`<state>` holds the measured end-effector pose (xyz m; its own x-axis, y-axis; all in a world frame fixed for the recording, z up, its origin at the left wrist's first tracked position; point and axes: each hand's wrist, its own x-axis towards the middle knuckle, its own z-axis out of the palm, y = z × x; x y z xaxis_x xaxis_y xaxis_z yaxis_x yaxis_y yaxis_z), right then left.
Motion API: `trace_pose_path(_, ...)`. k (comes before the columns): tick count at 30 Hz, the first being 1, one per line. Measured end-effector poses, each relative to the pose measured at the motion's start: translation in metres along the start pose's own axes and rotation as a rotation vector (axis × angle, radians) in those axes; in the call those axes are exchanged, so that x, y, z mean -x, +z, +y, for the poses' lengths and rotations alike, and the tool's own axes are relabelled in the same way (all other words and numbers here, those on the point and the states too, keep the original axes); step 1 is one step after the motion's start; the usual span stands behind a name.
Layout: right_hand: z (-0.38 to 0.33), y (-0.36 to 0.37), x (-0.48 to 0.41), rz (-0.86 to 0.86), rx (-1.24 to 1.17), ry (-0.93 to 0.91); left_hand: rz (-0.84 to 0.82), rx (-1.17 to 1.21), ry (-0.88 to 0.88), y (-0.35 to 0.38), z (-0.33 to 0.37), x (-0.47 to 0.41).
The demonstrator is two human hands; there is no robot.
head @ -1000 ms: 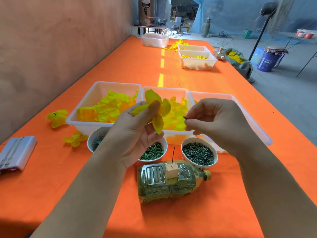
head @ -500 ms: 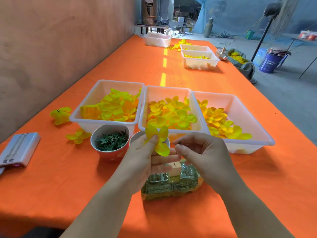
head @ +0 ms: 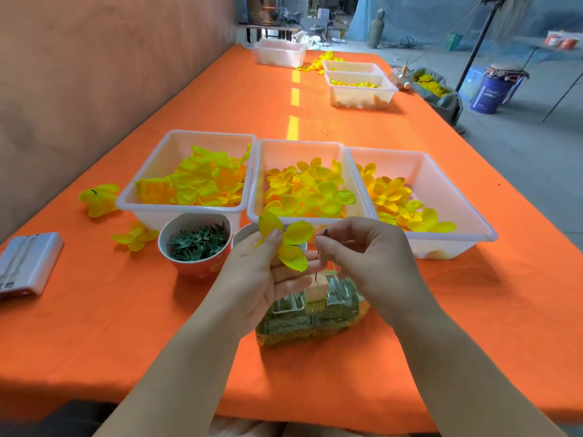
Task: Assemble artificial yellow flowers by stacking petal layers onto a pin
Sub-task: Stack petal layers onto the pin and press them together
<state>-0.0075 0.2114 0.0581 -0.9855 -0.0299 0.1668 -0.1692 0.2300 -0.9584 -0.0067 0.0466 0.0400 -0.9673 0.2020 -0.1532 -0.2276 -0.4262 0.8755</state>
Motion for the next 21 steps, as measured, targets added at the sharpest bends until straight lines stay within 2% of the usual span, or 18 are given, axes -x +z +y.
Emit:
trace_pose_path(6, 0.0001, 0.0043, 0.0009, 0.024, -0.037, -0.028, 0.015, 0.001, 0.021, 0.0002, -0.0037, -0.0021)
trace_pose_path(11, -0.001, 0.0069, -0.0006, 0.042, 0.057, -0.065, 0.032, 0.008, 0.037, 0.0006, -0.0056, -0.0043)
trace_pose_path(15, -0.0007, 0.0018, -0.0031, 0.009, 0.043, -0.031, 0.025, -0.005, 0.027, 0.0018, -0.0057, -0.0049)
trace_pose_path(21, -0.0071, -0.001, -0.003, 0.002, 0.169, -0.015, 0.041, -0.023, 0.018, 0.0038, -0.0049, -0.004)
